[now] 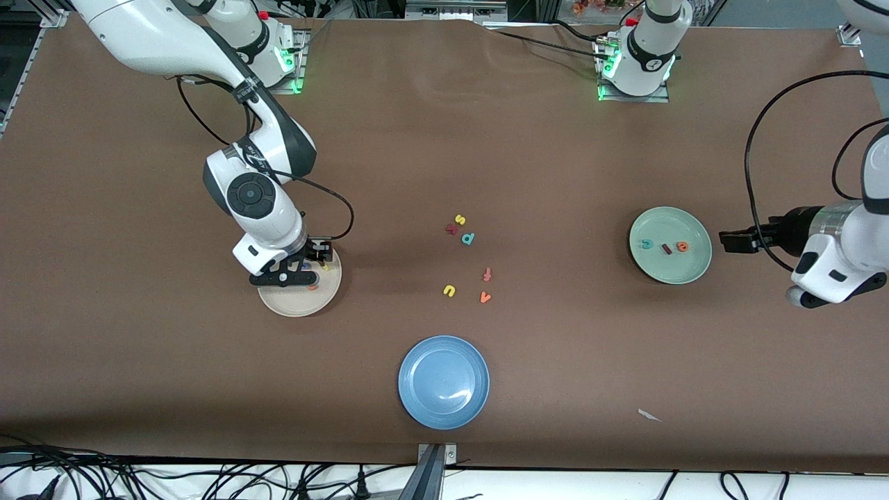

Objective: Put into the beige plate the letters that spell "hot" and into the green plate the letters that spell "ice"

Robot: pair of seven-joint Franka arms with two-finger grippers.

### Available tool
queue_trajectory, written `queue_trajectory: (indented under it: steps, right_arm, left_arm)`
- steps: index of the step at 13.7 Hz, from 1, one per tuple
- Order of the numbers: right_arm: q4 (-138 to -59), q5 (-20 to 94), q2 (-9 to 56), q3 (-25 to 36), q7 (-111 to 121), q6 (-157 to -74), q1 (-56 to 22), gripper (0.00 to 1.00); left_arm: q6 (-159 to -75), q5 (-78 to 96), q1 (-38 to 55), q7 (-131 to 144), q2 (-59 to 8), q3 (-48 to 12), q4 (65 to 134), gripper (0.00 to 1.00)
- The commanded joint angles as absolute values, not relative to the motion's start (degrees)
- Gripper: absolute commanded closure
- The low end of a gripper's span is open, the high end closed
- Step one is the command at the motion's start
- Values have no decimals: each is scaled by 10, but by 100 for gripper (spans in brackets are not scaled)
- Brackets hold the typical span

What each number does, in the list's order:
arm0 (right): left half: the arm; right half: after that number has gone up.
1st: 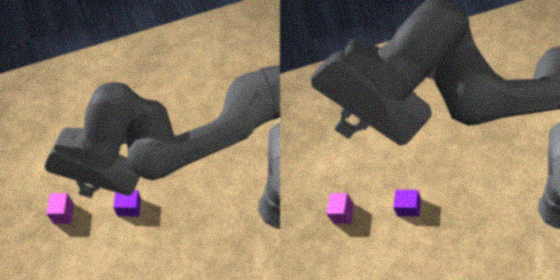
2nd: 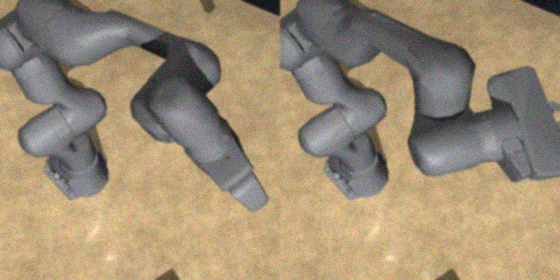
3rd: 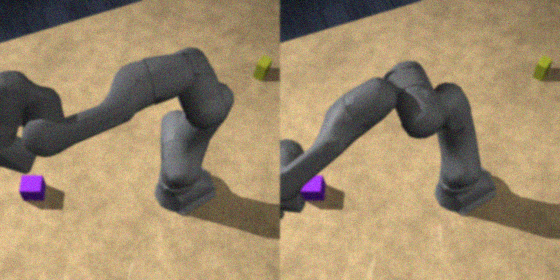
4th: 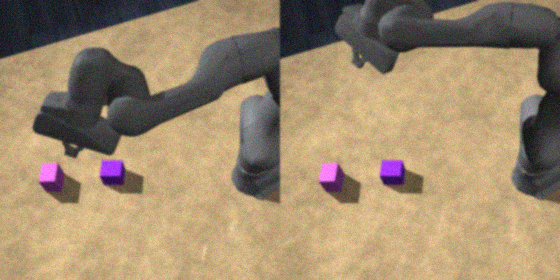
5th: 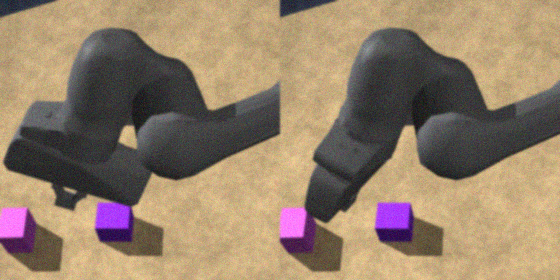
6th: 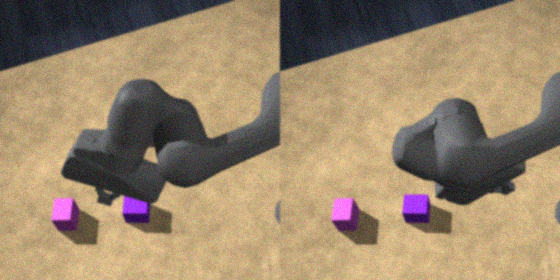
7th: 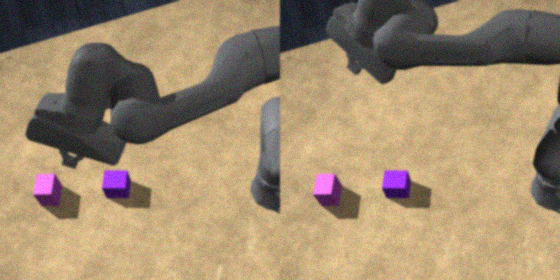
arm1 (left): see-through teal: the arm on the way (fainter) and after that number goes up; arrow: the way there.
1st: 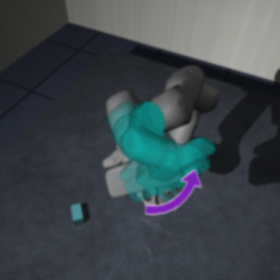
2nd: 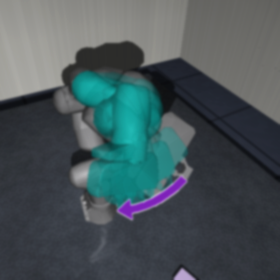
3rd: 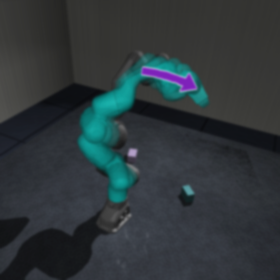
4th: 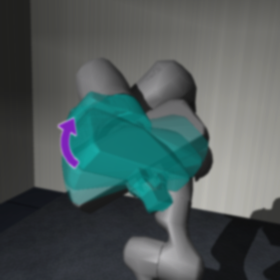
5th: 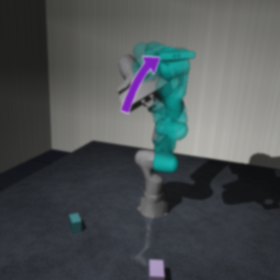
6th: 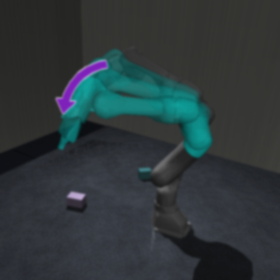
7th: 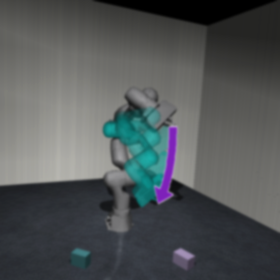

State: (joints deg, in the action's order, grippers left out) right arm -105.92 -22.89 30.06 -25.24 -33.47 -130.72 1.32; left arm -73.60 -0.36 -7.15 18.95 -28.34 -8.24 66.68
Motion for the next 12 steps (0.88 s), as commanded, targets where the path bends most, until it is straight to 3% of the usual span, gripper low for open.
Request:
queue_trajectory:
  steps: [1, 4, 7, 12]
  right_arm:
    - [-1078, -218, 266, -262, -327, -1316, 30, 0]
    - [-1061, -152, 225, -262, -323, -1294, 34, 0]
    - [-1019, -126, 180, -257, -261, -1185, 34, 0]
    - [-948, -45, 118, -162, -102, -1032, 32, 0]
  left_arm:
    - [-768, 14, -62, 175, -236, -67, 708, 2]
    - [-813, 39, -62, 175, -199, -66, 734, 2]
    - [-852, 41, -62, 175, -145, -66, 792, 2]
    - [-875, 42, -56, 175, -84, -67, 840, 1]
